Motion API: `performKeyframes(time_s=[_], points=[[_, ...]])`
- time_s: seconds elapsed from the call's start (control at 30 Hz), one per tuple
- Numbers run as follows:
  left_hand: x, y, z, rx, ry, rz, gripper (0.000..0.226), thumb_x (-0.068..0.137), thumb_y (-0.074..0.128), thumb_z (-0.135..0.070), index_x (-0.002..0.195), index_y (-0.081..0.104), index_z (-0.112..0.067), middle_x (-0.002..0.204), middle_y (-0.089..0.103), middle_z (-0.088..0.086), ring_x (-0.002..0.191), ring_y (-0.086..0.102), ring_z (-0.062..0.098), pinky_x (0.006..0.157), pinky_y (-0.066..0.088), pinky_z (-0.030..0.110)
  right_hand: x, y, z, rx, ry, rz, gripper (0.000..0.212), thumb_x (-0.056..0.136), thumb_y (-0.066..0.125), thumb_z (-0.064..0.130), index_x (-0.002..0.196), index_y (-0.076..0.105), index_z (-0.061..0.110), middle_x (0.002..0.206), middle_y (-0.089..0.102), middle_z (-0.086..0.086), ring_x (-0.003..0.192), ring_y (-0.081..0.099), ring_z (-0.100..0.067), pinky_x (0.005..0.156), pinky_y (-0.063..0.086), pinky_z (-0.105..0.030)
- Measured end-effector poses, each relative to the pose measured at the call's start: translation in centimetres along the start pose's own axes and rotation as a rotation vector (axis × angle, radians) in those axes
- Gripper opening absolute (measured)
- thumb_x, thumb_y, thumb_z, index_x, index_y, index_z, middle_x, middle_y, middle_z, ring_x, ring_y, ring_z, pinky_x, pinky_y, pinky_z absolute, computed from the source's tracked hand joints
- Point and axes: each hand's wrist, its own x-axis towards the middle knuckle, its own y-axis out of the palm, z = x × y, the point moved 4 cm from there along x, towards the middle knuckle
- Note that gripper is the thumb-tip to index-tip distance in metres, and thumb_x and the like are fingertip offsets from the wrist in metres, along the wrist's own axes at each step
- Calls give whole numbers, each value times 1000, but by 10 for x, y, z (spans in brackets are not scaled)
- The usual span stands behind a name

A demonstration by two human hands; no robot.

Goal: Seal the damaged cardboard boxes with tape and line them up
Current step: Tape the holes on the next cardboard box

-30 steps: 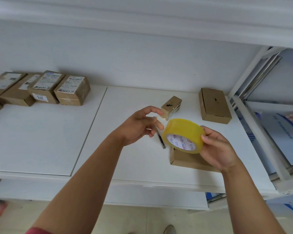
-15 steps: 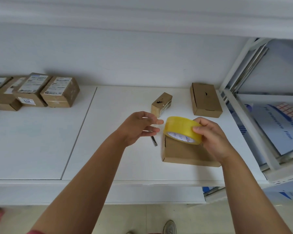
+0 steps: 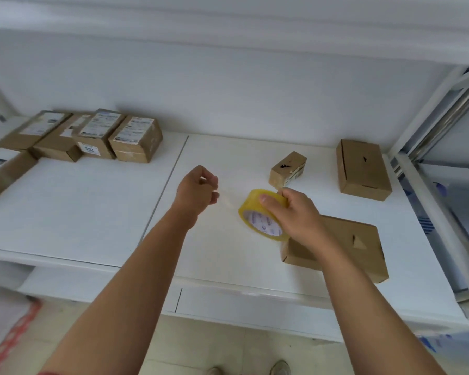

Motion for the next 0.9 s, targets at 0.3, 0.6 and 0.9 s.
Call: performKeyframes(time_s=[0.3, 0.6, 0.9], points=[[20, -73, 10, 328, 101, -198, 20, 93, 64, -16, 74, 62, -25, 71, 64, -4, 50, 63, 0, 51, 53, 22, 19, 86, 8, -465, 139, 272, 50, 94, 40, 62, 93, 48, 13, 95, 61, -9, 86, 54, -24, 73, 35, -31], [20, -74, 1, 277, 131, -28, 6, 95, 64, -19, 91, 66, -14, 83, 66, -2, 65, 68, 11, 62, 56, 26, 88, 52, -22, -705, 209, 158, 34, 102, 40, 35, 116, 53, 7, 112, 61, -14, 104, 60, -33, 73, 41, -34], [23, -86, 3, 280, 163, 52, 10, 96, 61, -14, 89, 68, -18, 95, 68, -1, 67, 71, 11, 57, 52, 18, 100, 65, -30, -948, 161, 300, 26, 91, 44, 10, 113, 56, 9, 101, 60, -9, 92, 59, -29, 69, 43, -32]])
